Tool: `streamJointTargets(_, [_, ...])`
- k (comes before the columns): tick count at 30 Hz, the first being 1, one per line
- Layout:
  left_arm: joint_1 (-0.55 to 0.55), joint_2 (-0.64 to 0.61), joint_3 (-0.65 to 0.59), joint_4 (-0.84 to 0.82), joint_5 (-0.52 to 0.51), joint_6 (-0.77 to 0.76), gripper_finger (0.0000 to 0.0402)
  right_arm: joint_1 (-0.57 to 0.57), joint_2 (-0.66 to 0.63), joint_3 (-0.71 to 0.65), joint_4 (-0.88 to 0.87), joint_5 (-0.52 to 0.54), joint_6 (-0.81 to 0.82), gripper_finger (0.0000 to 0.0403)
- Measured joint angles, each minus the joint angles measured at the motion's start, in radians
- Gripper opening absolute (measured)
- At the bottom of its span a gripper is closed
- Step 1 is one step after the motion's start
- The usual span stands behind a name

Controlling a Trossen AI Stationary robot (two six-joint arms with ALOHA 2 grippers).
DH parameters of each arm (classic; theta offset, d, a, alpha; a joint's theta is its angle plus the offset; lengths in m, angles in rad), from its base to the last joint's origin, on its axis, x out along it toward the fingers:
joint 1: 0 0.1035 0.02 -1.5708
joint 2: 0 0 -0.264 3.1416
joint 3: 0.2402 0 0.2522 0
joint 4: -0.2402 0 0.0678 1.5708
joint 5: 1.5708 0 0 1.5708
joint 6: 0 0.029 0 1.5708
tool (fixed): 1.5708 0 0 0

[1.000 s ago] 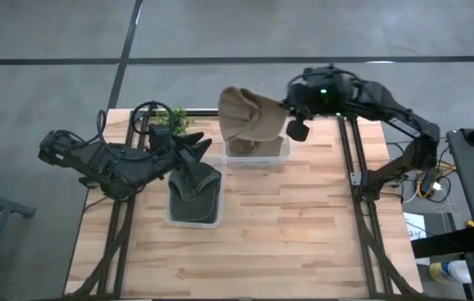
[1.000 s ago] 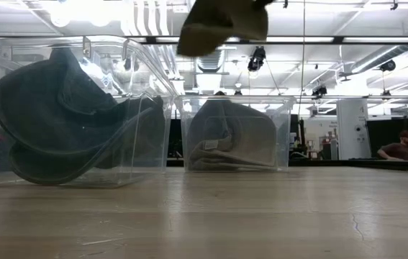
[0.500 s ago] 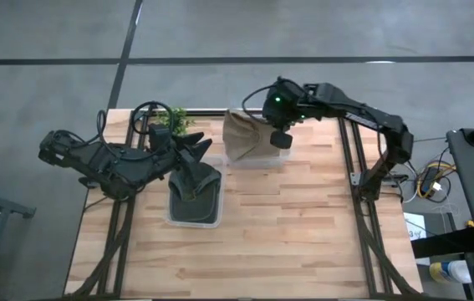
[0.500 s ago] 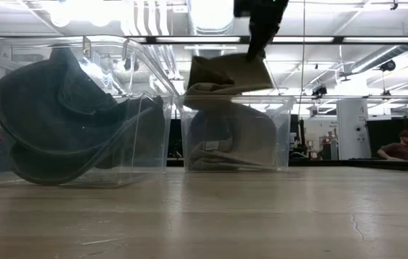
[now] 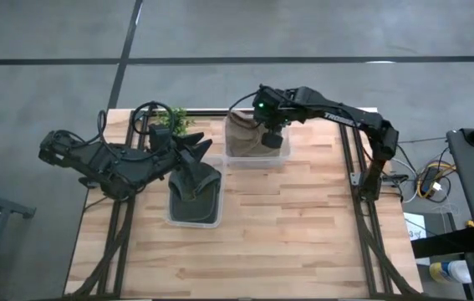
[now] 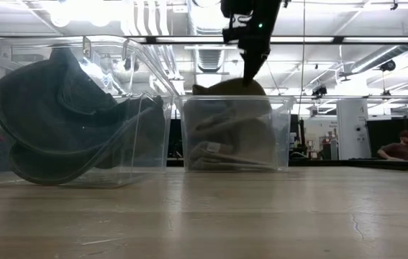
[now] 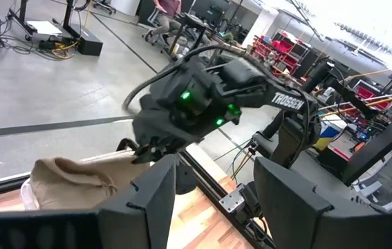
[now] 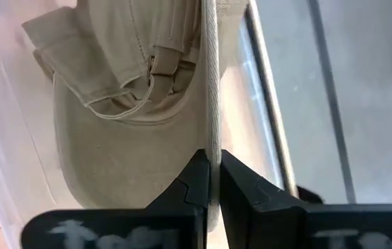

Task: Pick & Place hat
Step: Put the brown cap into the top transparent bin, then return to Home Position

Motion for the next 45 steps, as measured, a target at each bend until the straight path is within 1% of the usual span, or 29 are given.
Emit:
streamJointTargets(6, [0.0,0.0,-0.002,0.0,0.0,0.0,0.0188,-0.004,0.051,-0.002,-0.042,0.02,0.038,0.0013])
streamJointTargets(13, [0.0,-0.002,-0.002,-0.003,0.001,0.005,0.0188,-0.003,0.057,-0.012,-0.047,0.022,0.052,0.0013])
streamJointTargets(15, [0.0,-0.002,-0.002,-0.002,0.0,0.005,0.0188,-0.004,0.055,-0.012,-0.048,0.02,0.056,0.0019])
streamJointTargets(18, [0.0,-0.002,-0.003,-0.002,0.001,0.005,0.0188,-0.001,0.049,-0.01,-0.062,0.018,0.056,0.0049])
streamJointTargets(26, [0.0,-0.004,-0.003,-0.004,0.0,0.006,0.0188,0.002,-0.026,-0.006,-0.086,0.014,0.078,0.0173])
streamJointTargets(29, [0.0,-0.008,-0.003,-0.016,0.0,0.012,0.0188,0.003,-0.08,-0.006,-0.115,0.012,0.115,0.0202])
streamJointTargets(32, [0.0,-0.015,-0.004,-0.024,0.0,0.029,0.0188,-0.001,-0.142,-0.005,-0.148,-0.023,0.206,0.0214])
streamJointTargets(34, [0.0,-0.023,-0.004,-0.038,0.001,0.045,0.0187,-0.009,-0.184,-0.006,-0.15,-0.125,0.266,0.0208])
streamJointTargets(36, [0.0,-0.029,-0.004,-0.052,0.001,0.069,0.0177,-0.008,-0.234,-0.024,-0.099,-0.226,0.317,0.0187])
streamJointTargets(37, [0.0,-0.03,-0.004,-0.06,0.004,0.08,0.0166,0.0,-0.261,-0.038,-0.05,-0.272,0.339,0.0171])
streamJointTargets(39, [0.004,-0.031,-0.004,-0.068,0.012,0.095,0.0135,0.026,-0.318,-0.08,0.07,-0.352,0.368,0.0125])
streamJointTargets(42, [0.021,-0.031,-0.006,-0.069,0.052,0.115,0.0064,0.069,-0.394,-0.155,0.257,-0.449,0.393,0.0036])
streamJointTargets(43, [0.028,-0.031,-0.007,-0.069,0.076,0.12,0.0038,0.084,-0.418,-0.183,0.317,-0.466,0.395,0.0025])
streamJointTargets(44, [0.036,-0.031,-0.01,-0.067,0.098,0.125,0.002,0.097,-0.442,-0.209,0.369,-0.473,0.397,0.002])
streamJointTargets(45, [0.043,-0.031,-0.015,-0.067,0.124,0.127,0.0011,0.113,-0.468,-0.239,0.425,-0.475,0.396,0.0015])
